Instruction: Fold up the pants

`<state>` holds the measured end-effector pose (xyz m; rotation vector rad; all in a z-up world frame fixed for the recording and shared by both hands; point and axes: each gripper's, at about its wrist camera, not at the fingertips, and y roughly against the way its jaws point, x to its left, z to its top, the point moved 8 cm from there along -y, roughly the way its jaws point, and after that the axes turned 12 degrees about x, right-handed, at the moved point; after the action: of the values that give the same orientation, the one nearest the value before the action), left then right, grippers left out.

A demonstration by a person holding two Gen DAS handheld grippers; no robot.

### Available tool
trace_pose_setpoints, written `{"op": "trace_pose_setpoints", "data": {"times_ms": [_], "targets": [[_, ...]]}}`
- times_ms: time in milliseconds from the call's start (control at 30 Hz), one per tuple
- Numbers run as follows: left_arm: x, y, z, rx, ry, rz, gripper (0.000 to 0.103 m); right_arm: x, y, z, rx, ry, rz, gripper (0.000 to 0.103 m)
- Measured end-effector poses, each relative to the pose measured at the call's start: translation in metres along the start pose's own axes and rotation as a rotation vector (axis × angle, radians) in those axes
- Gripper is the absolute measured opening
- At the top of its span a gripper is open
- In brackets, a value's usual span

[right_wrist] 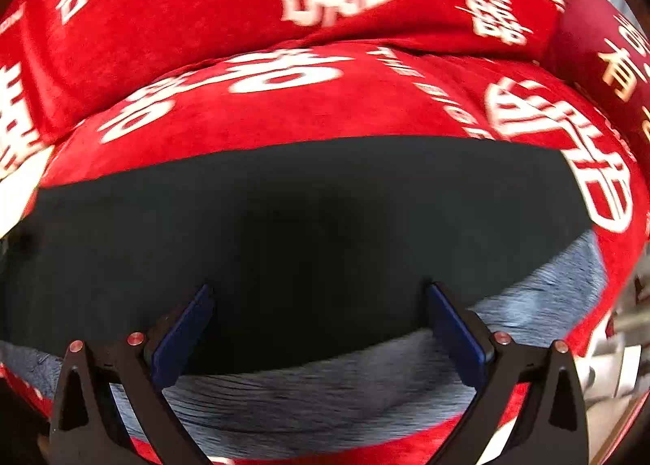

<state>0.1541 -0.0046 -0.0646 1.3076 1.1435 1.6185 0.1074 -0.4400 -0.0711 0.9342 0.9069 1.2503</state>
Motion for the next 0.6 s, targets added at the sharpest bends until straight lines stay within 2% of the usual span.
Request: {"op": "trace_pose_setpoints", "data": {"times_ms": [33, 100, 200, 300, 333, 400, 467, 500, 567, 600], "targets": [[0.013, 0.002, -0.007, 0.001, 0.026, -0.028, 0.103, -0.005, 0.004, 0.0, -0.002, -0.005, -0.08, 0.103], [0.034, 0.01, -0.022, -0.029, 0.075, -0.097, 0.103, 0.005, 0.018, -0.002, -0.029, 0.023, -0.115, 0.103], [0.054, 0.009, -0.043, -0.064, 0.133, -0.076, 0.103, 0.069, 0.044, -0.009, -0.08, 0.135, -0.005, 0.103], [0.049, -0.001, -0.058, -0.048, 0.134, -0.085, 0.103, 0.173, 0.057, -0.034, -0.079, 0.368, 0.106, 0.103], [0.05, -0.003, -0.06, -0.055, 0.138, -0.075, 0.103, 0.201, 0.057, -0.044, -0.08, 0.445, 0.098, 0.103], [0.056, -0.005, -0.061, -0.086, 0.148, -0.032, 0.103, 0.232, 0.051, -0.059, -0.093, 0.54, 0.022, 0.103], [0.071, -0.008, -0.066, -0.09, 0.159, 0.013, 0.103, 0.237, 0.042, -0.068, -0.076, 0.569, -0.008, 0.103], [0.085, -0.013, -0.071, -0.081, 0.181, 0.012, 0.103, 0.229, 0.04, -0.069, -0.07, 0.545, 0.032, 0.103], [0.111, -0.024, -0.083, -0.063, 0.232, -0.018, 0.103, 0.2, 0.035, -0.066, -0.028, 0.461, 0.073, 0.103], [0.131, -0.037, -0.092, -0.057, 0.261, -0.089, 0.103, 0.174, 0.029, -0.061, -0.001, 0.391, 0.081, 0.103]]}}
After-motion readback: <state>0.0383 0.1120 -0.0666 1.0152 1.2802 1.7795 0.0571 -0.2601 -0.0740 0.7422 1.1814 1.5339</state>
